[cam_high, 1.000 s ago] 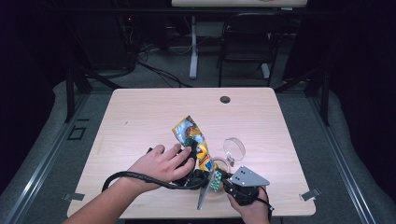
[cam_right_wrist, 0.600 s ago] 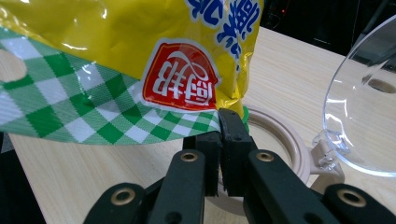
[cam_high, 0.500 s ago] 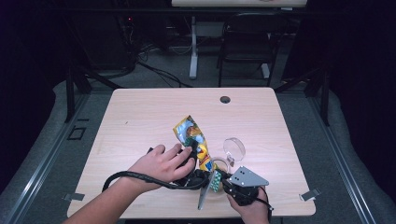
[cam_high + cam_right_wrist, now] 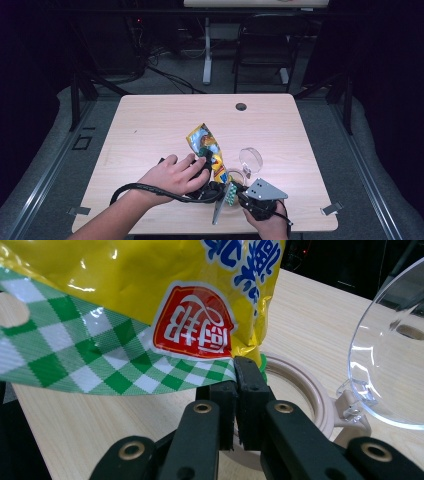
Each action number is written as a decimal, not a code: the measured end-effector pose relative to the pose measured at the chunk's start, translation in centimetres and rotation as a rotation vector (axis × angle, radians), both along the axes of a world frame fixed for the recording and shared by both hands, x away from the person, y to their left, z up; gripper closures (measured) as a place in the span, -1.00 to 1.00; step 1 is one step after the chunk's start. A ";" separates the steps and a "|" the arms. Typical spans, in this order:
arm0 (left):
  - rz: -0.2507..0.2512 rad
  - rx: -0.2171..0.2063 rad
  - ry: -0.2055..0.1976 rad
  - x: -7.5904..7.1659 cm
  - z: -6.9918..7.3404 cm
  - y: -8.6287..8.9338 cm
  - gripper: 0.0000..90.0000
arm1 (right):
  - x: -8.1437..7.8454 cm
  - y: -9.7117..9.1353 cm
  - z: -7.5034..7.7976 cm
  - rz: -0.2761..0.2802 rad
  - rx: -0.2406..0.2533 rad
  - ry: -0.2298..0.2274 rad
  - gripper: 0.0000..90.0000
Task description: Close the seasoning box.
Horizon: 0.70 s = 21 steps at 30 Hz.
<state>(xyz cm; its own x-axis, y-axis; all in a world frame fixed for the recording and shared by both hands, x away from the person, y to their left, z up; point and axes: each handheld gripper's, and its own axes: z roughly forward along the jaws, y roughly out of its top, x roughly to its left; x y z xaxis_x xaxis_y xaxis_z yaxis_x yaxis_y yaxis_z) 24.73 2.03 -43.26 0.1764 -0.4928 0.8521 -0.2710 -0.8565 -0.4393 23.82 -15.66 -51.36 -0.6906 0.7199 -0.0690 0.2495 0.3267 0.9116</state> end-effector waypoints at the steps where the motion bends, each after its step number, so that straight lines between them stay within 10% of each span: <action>1: -0.001 0.000 0.001 0.0 0.0 0.0 0.94 | 0.0 0.0 0.0 -0.001 0.000 0.001 0.95; 21: -0.010 -0.019 0.006 0.0 0.0 0.0 0.95 | 0.0 0.0 0.0 0.002 0.002 0.001 0.95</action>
